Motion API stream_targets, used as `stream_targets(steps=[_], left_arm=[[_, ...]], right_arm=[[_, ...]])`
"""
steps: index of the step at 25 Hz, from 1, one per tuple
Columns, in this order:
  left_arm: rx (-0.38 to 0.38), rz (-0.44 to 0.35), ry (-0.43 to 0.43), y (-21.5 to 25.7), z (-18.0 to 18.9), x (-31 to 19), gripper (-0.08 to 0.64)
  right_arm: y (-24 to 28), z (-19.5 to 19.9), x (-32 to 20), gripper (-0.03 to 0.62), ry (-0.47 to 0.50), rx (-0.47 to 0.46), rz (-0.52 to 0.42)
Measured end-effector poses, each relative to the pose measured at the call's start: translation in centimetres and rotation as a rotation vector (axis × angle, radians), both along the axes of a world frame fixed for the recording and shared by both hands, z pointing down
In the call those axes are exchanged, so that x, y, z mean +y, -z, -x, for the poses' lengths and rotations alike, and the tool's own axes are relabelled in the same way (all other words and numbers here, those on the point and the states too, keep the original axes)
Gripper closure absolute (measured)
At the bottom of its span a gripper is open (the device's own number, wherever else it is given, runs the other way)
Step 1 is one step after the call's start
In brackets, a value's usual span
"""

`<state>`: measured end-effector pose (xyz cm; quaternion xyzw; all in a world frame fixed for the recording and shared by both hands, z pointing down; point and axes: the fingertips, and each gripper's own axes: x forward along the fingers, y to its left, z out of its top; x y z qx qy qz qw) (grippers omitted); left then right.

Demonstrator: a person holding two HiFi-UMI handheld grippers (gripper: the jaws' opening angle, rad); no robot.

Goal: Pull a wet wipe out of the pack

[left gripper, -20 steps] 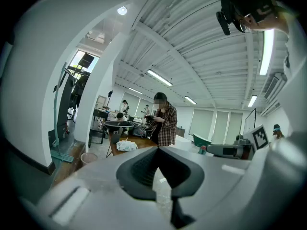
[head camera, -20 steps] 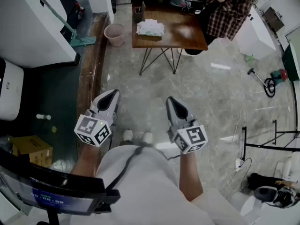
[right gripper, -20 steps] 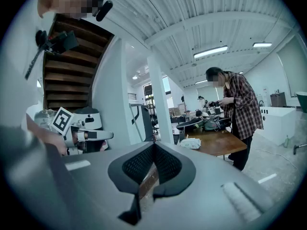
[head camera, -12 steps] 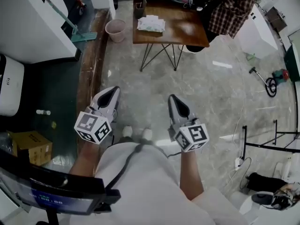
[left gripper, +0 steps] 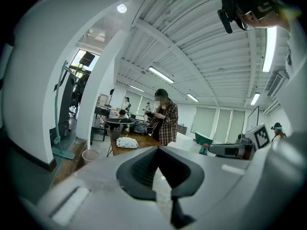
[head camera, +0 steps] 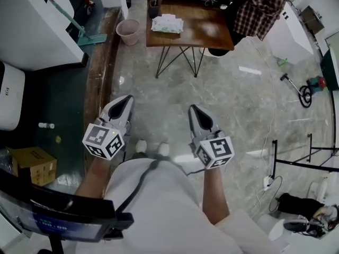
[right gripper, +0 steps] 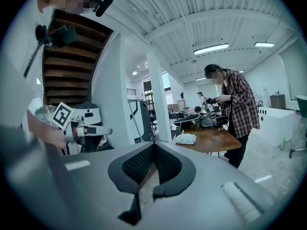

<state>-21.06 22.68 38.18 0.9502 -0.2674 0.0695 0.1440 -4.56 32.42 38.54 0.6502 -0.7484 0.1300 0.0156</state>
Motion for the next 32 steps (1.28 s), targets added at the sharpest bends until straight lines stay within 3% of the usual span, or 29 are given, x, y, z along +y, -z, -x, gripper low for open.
stream_targets(steps=[4, 10, 32], left_arm=[[-0.002, -0.010, -0.007, 0.2, -1.0, 0.1, 0.557], [-0.010, -0.018, -0.001, 0.3, -2.5, 0.3, 0.557], [-0.048, -0.012, 0.021, -1.3, -7.3, 1.7, 0.557]], right_arm=[[0.0, -0.2, 0.0, 0.584, 0.007, 0.063, 0.016], [0.1, -1.2, -0.1, 0.584, 0.028, 0.040, -0.011], [-2.5, -5.2, 0.9, 0.584, 0.107, 0.005, 0.033]])
